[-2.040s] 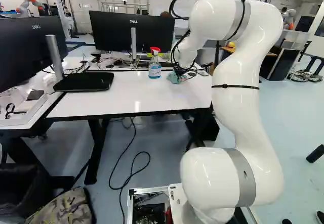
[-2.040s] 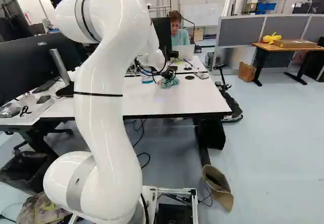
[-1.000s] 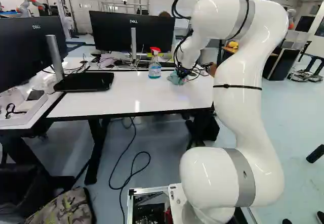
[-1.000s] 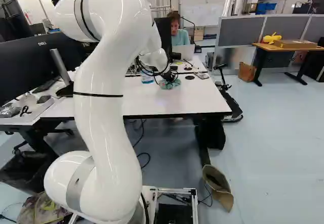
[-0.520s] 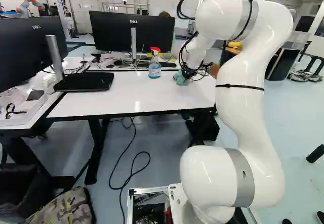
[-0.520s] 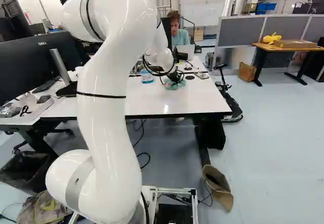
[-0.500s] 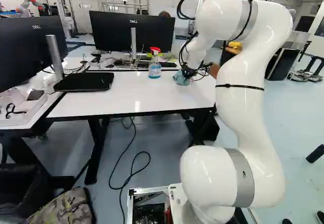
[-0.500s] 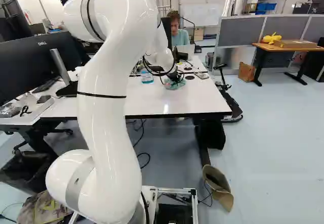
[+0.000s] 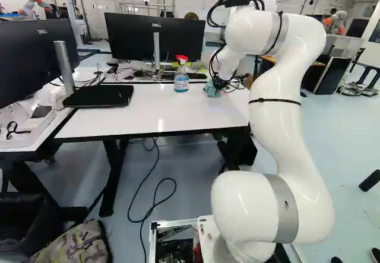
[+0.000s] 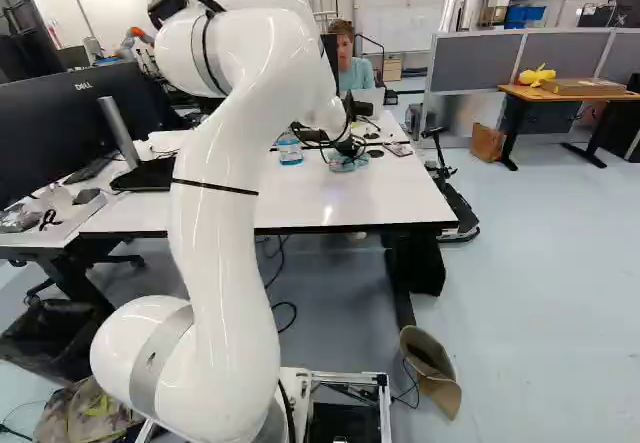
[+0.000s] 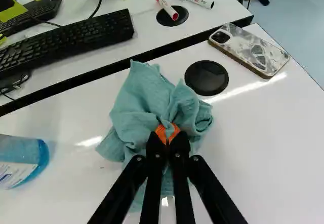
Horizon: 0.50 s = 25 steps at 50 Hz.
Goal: Clean the table with the green towel
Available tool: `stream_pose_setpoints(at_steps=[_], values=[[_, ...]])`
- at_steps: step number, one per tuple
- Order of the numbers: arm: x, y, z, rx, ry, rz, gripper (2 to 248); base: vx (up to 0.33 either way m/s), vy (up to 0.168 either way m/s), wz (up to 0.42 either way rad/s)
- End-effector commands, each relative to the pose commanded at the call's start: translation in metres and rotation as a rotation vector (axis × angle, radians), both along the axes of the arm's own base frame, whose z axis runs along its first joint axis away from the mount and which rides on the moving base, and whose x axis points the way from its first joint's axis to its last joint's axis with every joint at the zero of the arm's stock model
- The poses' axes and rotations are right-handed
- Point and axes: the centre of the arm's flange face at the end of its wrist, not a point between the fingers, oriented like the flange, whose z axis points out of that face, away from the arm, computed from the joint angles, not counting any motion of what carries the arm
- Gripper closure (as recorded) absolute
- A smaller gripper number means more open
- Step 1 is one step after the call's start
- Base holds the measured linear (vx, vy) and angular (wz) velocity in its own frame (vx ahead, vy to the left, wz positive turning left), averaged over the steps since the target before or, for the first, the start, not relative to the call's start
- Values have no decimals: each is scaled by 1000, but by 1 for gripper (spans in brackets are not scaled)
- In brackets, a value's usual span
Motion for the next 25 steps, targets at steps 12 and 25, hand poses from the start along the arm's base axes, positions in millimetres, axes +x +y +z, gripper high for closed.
stream_pose_setpoints(at_steps=[12, 25], values=[[8, 17, -1, -1, -4, 25, 224, 0, 0, 0], [1, 39, 1, 1, 5, 54, 224, 0, 0, 0]])
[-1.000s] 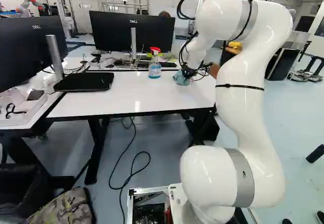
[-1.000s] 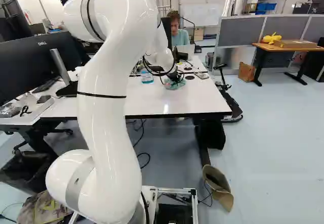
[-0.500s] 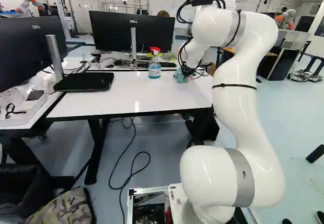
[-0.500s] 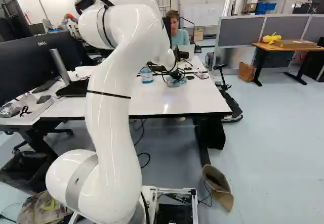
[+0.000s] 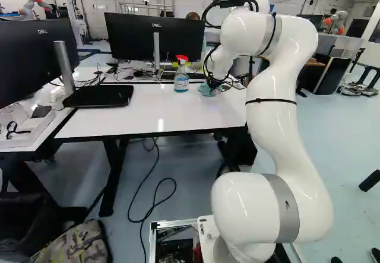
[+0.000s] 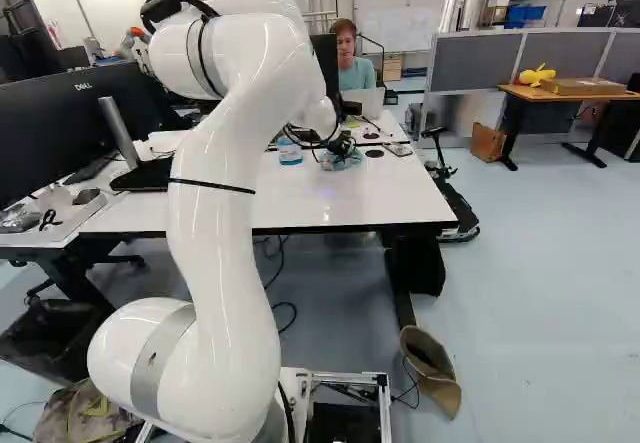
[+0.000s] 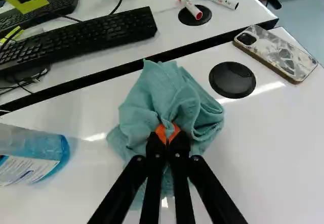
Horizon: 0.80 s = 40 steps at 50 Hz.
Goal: Clean the table with the green towel
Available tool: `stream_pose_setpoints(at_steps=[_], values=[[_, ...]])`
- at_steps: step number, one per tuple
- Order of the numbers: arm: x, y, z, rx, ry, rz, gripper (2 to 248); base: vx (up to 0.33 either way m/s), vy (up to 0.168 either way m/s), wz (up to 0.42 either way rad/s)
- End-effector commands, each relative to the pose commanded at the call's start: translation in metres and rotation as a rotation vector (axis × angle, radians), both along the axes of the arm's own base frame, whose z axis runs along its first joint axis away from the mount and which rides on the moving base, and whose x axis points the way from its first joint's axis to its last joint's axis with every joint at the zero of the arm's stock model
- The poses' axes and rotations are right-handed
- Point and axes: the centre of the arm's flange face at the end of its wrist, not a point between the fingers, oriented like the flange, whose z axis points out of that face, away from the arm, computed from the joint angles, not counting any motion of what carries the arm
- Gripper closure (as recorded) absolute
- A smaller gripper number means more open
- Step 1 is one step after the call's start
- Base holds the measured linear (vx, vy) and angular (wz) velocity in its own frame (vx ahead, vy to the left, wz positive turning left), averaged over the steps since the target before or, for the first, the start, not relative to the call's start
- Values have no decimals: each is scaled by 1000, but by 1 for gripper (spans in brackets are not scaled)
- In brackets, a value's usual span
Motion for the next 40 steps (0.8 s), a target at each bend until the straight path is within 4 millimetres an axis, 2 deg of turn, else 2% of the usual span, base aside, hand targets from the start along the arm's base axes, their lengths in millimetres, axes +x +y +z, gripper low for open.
stream_pose_setpoints(at_steps=[20, 30, 40], values=[[-23, 28, 3, 3, 25, 35, 224, 0, 0, 0], [-41, 27, 5, 5, 39, 32, 224, 0, 0, 0], [-55, 18, 7, 7, 50, 15, 224, 0, 0, 0]])
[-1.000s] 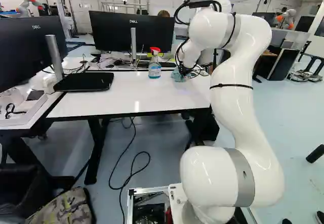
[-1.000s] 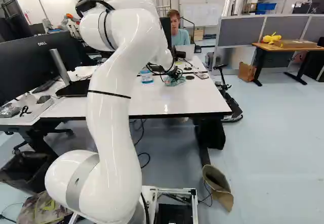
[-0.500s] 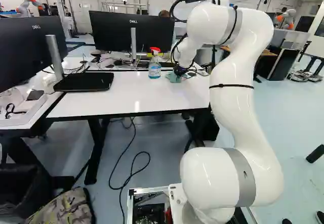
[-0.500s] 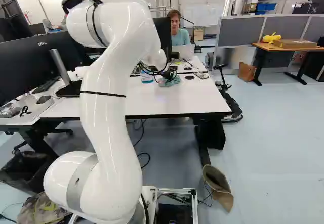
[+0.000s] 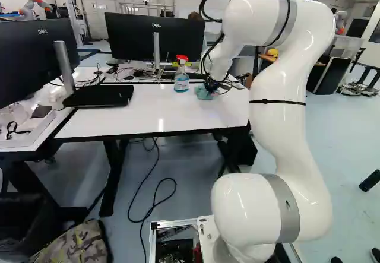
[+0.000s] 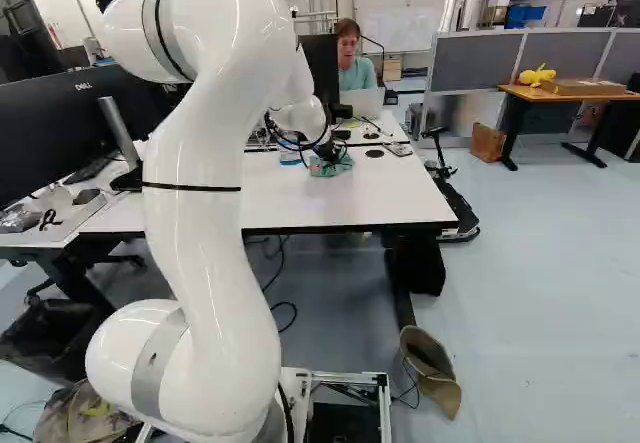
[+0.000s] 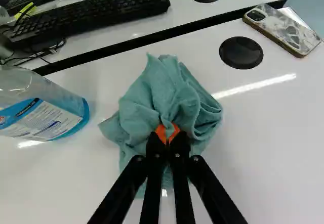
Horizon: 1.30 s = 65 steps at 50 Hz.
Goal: Clean the table with the green towel
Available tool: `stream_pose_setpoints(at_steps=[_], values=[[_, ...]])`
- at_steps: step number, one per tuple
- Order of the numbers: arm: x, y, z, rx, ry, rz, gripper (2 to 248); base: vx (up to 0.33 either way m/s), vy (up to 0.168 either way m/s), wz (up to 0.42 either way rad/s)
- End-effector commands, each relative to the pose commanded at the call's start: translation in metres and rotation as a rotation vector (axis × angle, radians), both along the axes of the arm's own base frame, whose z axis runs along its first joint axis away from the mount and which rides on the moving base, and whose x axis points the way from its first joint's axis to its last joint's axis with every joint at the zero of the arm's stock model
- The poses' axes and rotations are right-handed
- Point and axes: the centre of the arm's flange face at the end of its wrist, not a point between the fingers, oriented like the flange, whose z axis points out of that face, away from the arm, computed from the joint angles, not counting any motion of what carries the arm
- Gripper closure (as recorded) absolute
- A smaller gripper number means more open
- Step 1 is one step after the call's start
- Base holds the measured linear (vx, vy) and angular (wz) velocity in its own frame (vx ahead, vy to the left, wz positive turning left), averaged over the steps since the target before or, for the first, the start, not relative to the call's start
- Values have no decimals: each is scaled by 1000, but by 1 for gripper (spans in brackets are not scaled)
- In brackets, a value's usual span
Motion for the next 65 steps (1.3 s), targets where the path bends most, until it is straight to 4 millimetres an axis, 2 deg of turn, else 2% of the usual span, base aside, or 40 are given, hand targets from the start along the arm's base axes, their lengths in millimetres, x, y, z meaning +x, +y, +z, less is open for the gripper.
stream_pose_setpoints(at_steps=[29, 42, 53, 65], values=[[-5, -50, 0, 0, -3, -76, 224, 0, 0, 0], [6, -69, -2, -3, -15, -101, 224, 0, 0, 0], [24, -69, -4, -5, -30, -95, 224, 0, 0, 0], [38, -55, -6, -7, -40, -71, 224, 0, 0, 0]])
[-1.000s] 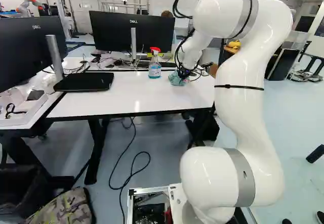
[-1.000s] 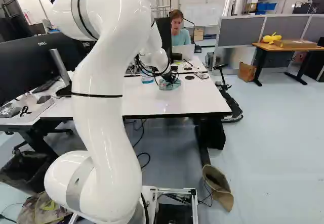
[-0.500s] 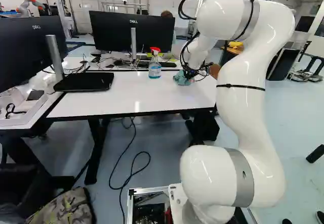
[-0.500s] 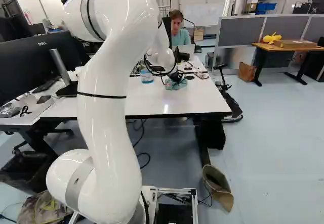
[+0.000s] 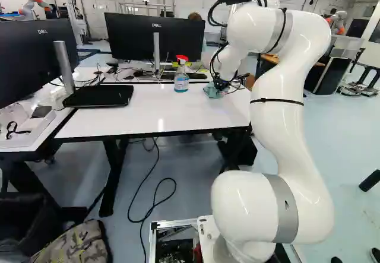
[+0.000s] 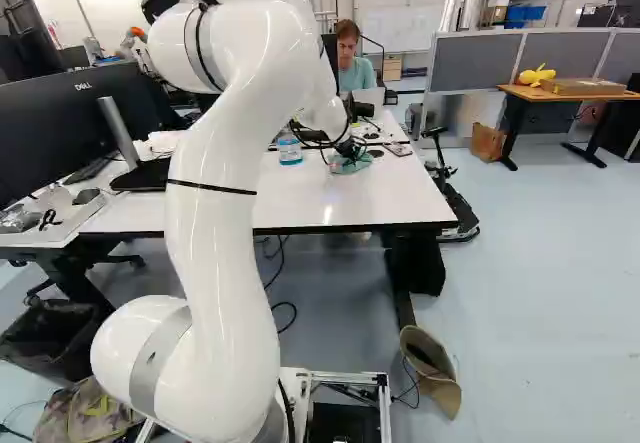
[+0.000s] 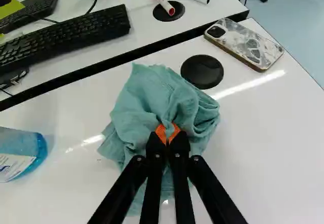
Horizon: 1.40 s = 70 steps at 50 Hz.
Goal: Clean the table with the green towel
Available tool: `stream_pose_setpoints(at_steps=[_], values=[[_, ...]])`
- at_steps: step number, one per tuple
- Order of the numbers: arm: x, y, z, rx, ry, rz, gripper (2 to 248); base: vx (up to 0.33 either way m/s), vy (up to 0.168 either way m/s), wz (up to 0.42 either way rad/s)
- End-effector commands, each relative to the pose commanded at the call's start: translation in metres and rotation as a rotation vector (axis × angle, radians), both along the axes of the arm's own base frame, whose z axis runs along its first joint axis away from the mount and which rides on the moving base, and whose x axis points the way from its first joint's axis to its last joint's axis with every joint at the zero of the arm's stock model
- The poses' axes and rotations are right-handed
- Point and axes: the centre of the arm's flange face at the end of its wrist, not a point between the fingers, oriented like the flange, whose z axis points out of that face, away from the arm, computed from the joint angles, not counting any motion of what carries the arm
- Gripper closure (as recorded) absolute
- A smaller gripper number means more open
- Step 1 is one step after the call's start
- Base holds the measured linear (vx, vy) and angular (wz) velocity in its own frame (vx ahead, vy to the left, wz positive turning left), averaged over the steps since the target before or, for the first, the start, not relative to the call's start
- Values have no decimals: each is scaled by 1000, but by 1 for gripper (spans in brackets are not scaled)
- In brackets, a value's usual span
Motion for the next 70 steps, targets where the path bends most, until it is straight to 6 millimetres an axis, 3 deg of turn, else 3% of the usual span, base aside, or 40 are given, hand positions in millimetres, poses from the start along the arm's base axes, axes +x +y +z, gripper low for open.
stream_pose_setpoints(at_steps=[28, 70], values=[[10, 48, 0, 0, -3, 69, 224, 0, 0, 0], [0, 49, 50, -11, -68, 70, 224, 0, 0, 0]])
